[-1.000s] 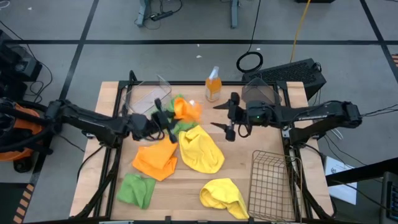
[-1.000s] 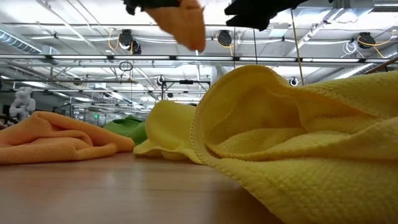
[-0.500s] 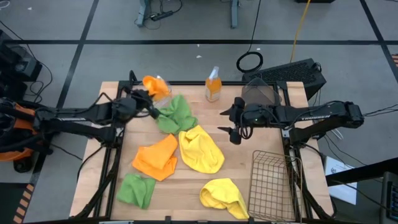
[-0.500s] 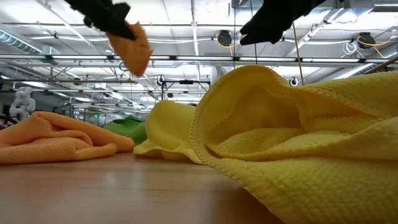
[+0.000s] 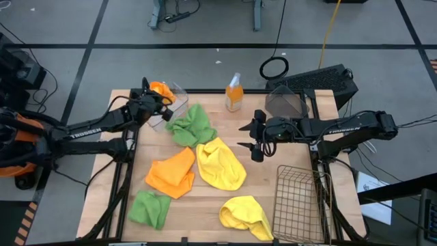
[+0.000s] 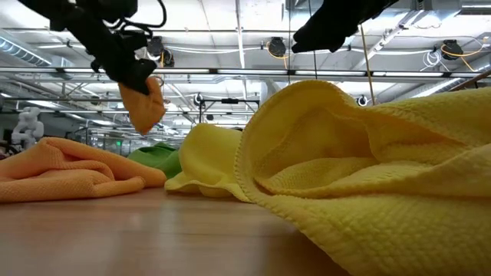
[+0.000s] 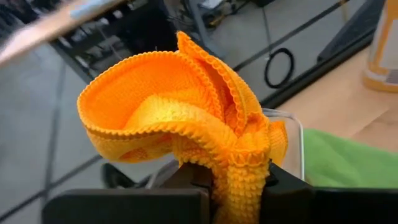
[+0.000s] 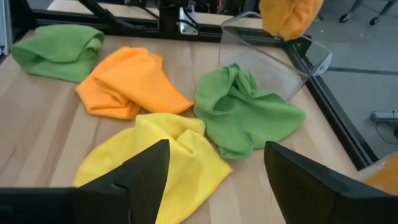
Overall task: Sort microfiber towel by color & place in baskets
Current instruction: Put the top orange microfiber cloth into the transparent bin
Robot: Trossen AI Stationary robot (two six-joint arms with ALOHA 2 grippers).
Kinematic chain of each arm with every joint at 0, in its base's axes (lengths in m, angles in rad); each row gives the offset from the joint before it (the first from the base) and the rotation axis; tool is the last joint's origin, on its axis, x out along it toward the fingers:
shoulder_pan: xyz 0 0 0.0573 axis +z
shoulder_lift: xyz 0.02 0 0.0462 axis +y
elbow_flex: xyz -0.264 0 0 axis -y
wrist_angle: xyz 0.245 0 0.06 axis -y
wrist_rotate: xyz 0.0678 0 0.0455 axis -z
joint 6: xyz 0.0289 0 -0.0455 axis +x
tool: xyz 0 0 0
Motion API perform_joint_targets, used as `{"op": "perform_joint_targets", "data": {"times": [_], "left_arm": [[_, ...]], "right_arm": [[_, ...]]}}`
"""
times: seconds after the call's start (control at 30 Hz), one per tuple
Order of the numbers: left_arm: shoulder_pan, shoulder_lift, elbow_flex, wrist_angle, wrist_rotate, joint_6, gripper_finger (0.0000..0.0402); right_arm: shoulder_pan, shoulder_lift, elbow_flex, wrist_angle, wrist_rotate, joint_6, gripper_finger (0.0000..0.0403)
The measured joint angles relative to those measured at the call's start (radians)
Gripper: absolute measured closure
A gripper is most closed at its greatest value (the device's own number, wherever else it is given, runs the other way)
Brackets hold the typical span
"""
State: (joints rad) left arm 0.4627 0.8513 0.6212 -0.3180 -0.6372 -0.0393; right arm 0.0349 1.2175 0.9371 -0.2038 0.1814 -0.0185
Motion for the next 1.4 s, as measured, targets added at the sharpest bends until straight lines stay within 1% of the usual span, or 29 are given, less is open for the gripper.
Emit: {"op": "perform_joint_targets", "data": {"times": [0.1, 0.17, 0.33, 0.47, 0.67, 0.93, 1.0, 1.13, 1.33, 1.4], "left_arm": [[0.080, 0.016, -0.019, 0.081, 0.148, 0.018, 0.0365], [0.132, 0.041, -0.027, 0.127, 0.228, 0.041, 0.0365], [0.249, 0.141, -0.027, 0.178, 0.329, 0.072, 0.0363], [0.304, 0.230, -0.027, 0.178, 0.363, 0.072, 0.0362], [0.343, 0.329, -0.028, 0.213, 0.459, 0.066, 0.0362], [0.351, 0.383, -0.028, 0.233, 0.464, 0.045, 0.0361], [0.361, 0.396, -0.028, 0.231, 0.478, 0.044, 0.0358], [0.385, 0.419, -0.028, 0.220, 0.492, 0.015, 0.0328], [0.395, 0.423, -0.027, 0.194, 0.503, -0.021, 0.0256], [0.394, 0.423, -0.012, 0.150, 0.505, -0.034, 0.0234]], "right_arm": [[0.000, 0.002, 0.000, 0.008, 0.000, 0.000, 0.0154], [0.000, 0.007, 0.000, 0.007, 0.000, 0.000, 0.0154], [0.000, 0.019, 0.000, 0.011, 0.000, 0.000, 0.0154], [0.000, 0.029, 0.000, 0.011, -0.001, -0.001, 0.0154], [0.000, 0.030, 0.000, 0.009, -0.002, -0.010, 0.0154], [0.000, 0.042, 0.000, 0.012, -0.003, -0.019, 0.0154], [0.000, 0.050, 0.000, 0.015, -0.003, -0.021, 0.0154], [0.000, 0.065, 0.000, 0.017, -0.003, -0.027, 0.0154], [0.000, 0.073, 0.000, 0.029, -0.003, -0.031, 0.0154], [0.000, 0.073, 0.000, 0.028, -0.003, -0.031, 0.0154]]}}
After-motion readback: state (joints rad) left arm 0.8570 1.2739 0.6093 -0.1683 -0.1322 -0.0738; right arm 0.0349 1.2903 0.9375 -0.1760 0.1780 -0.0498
